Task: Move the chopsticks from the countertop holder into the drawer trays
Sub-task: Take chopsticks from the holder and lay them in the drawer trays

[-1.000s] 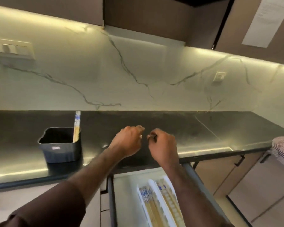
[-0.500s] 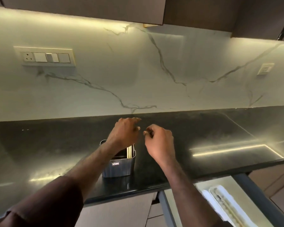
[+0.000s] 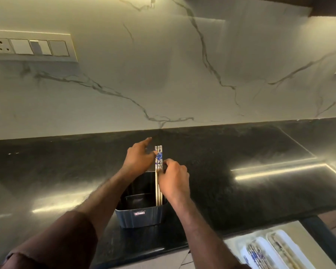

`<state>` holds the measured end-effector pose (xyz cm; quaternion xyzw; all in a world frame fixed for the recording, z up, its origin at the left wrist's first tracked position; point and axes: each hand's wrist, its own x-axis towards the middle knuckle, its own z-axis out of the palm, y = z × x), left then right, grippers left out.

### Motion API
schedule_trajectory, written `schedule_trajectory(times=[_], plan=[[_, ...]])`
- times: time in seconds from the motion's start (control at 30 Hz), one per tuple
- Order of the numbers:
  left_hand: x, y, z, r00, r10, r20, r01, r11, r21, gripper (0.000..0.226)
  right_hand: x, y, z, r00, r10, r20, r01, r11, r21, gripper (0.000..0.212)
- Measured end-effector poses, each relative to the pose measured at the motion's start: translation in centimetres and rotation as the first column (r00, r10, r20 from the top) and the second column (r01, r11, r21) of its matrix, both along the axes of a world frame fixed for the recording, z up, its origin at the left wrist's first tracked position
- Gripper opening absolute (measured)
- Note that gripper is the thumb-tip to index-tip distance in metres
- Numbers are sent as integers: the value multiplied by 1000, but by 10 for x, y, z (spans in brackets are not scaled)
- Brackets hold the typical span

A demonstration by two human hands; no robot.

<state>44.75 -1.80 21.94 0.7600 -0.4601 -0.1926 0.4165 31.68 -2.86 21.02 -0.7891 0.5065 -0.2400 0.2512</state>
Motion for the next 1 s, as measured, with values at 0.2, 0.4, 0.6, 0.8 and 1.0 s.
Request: schedule_trajectory(times=[0.2, 0.4, 0.6, 0.8, 1.0], plan=[[0, -21, -19, 961, 7, -277, -20, 999, -45, 55, 7, -17, -15, 999, 1, -33, 1, 998, 58, 21], [4, -17, -15, 914, -33, -405, -29, 989, -148, 26, 7, -18, -13, 999, 33, 24, -34, 998, 56, 15], [9, 0, 36, 895, -110, -432, -31, 952, -305, 26, 4, -4, 4, 976, 142, 166, -147, 989, 21, 12], [-7, 36, 116, 909, -244, -339, 46, 865, -499, 28, -12, 24, 31, 926, 214, 310, -252, 964, 85, 18], [-49, 62, 147, 888, -338, -312, 113, 818, -564, 28, -58, 49, 47, 844, 198, 498, -337, 919, 206, 14]])
